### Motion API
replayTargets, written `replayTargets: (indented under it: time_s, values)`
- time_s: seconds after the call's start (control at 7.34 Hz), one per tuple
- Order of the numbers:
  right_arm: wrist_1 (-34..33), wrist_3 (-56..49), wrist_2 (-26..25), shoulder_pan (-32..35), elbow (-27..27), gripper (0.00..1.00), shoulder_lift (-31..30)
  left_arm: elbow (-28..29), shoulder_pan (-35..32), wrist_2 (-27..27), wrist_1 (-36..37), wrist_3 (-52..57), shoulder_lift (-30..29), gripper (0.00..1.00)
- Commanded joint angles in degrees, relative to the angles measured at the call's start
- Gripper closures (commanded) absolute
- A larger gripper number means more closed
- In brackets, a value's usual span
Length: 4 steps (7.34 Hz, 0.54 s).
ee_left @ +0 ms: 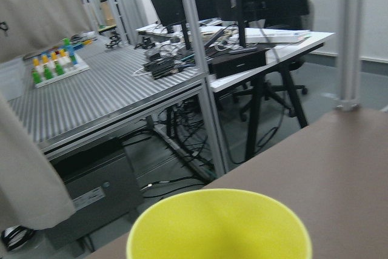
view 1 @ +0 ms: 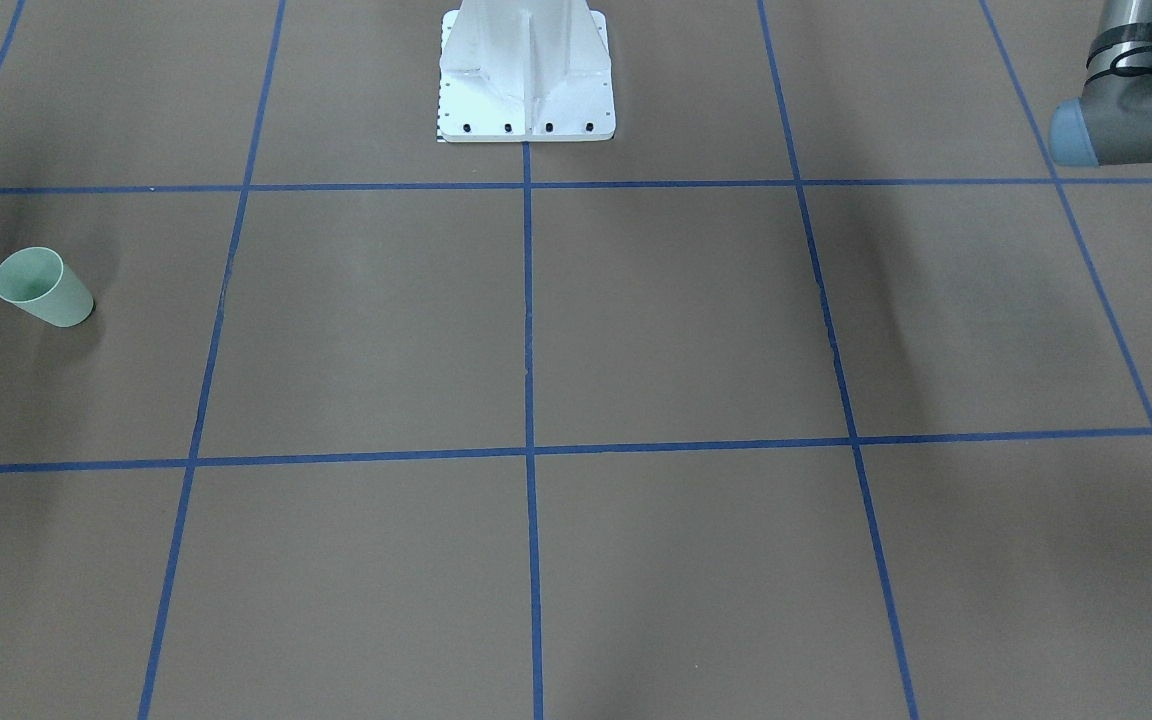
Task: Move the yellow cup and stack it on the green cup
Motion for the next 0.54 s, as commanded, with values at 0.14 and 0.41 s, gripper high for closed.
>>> replayTargets:
  time_s: [0.14,0.41]
  values:
    - [0.07,0.69,-0.36,0.09,0.33,0.00,0.71,0.37,9.56,-1.04,-12.10,13.94,-14.27,1.00]
    - [0.07,0.78,-0.37,0.09,0.32,0.00,1.24,0.37,13.98,-8.39,-14.14,21.15,-20.70,1.00]
